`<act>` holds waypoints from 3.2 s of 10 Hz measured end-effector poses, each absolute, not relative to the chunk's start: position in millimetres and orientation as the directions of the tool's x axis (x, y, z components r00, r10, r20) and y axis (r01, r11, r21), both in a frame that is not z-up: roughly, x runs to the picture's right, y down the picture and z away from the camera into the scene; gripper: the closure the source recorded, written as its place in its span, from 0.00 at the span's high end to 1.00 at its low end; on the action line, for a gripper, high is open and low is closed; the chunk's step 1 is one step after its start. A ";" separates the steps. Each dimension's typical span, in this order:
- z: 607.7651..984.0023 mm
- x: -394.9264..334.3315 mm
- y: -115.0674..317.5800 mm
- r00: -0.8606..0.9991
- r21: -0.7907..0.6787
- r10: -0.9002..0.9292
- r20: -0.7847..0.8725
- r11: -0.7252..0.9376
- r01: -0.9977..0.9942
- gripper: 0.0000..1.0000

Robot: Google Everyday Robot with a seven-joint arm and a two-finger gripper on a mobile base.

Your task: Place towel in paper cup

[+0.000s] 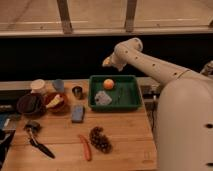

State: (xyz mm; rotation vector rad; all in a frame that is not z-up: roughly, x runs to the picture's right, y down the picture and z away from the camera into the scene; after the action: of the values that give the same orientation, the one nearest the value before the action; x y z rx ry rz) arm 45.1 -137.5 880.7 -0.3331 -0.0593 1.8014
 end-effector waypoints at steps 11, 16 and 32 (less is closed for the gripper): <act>879.6 45.1 -138.5 -0.218 -0.216 0.957 -0.192 -0.257 -0.942 0.62; 879.6 45.1 -138.5 -0.218 -0.216 0.957 -0.192 -0.257 -0.942 0.62; 879.7 24.5 -34.6 -0.080 -0.178 0.895 -0.438 -0.174 -0.968 0.62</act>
State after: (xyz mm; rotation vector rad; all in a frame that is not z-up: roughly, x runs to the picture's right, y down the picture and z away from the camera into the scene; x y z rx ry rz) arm 24.5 -34.6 879.7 -0.5265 0.1814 1.6683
